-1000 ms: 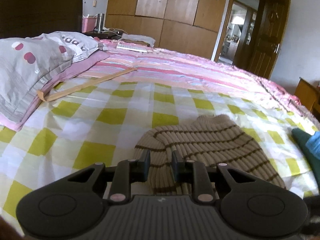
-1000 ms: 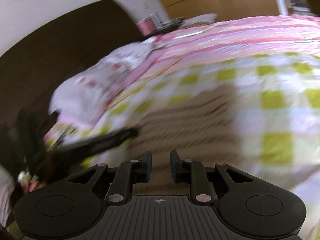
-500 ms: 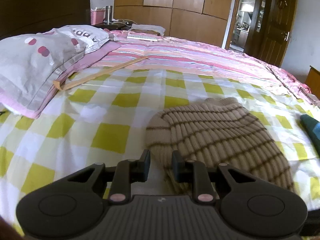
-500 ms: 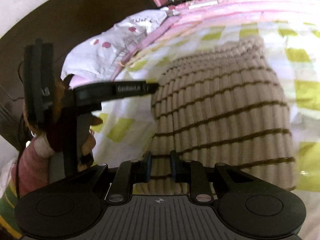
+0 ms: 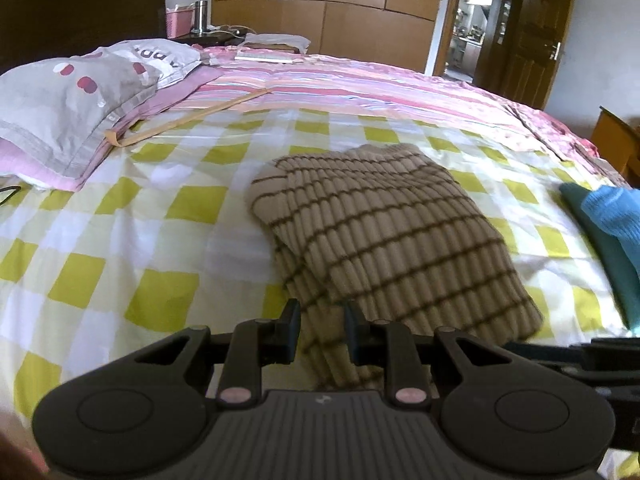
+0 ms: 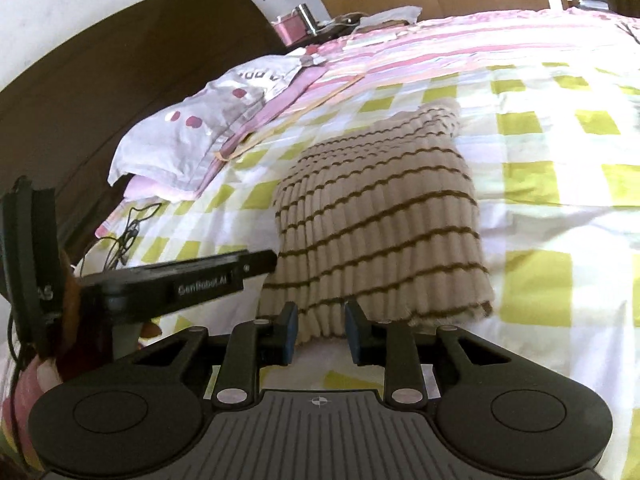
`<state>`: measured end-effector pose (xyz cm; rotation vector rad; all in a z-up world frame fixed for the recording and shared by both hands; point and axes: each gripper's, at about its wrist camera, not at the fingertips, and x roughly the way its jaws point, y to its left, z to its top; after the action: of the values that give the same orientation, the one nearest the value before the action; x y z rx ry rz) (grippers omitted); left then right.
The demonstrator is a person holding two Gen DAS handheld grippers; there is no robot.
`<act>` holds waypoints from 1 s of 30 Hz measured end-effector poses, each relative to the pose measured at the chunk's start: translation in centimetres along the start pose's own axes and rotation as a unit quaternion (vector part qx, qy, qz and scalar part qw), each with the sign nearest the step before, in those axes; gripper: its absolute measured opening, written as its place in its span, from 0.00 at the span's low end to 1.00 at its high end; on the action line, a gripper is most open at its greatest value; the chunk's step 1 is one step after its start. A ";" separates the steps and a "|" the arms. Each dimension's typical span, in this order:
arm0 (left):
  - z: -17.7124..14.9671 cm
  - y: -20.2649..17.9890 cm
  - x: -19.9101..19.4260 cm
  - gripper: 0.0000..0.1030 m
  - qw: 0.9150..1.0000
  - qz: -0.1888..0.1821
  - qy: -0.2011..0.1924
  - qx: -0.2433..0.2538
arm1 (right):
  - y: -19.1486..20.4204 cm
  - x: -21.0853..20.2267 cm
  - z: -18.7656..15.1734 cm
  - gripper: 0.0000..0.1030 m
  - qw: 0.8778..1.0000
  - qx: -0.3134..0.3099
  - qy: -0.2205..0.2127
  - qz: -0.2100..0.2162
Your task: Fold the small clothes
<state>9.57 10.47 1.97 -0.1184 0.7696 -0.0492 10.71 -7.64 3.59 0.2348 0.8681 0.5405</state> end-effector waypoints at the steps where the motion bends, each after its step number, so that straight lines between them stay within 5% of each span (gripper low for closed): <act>1: -0.2 -0.2 -0.2 0.28 1.000 -0.002 0.000 0.001 | 0.0 -0.3 -0.2 0.26 1.000 0.000 -0.002 -0.002; 30: -5.5 -3.9 -1.8 0.32 0.999 0.000 0.036 0.040 | -1.0 -2.4 -4.2 0.34 0.999 0.016 -0.002 -0.034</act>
<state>4.44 6.32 -0.22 -0.0415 0.8382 -0.0846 6.60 -9.85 2.12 0.2343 0.8783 0.4638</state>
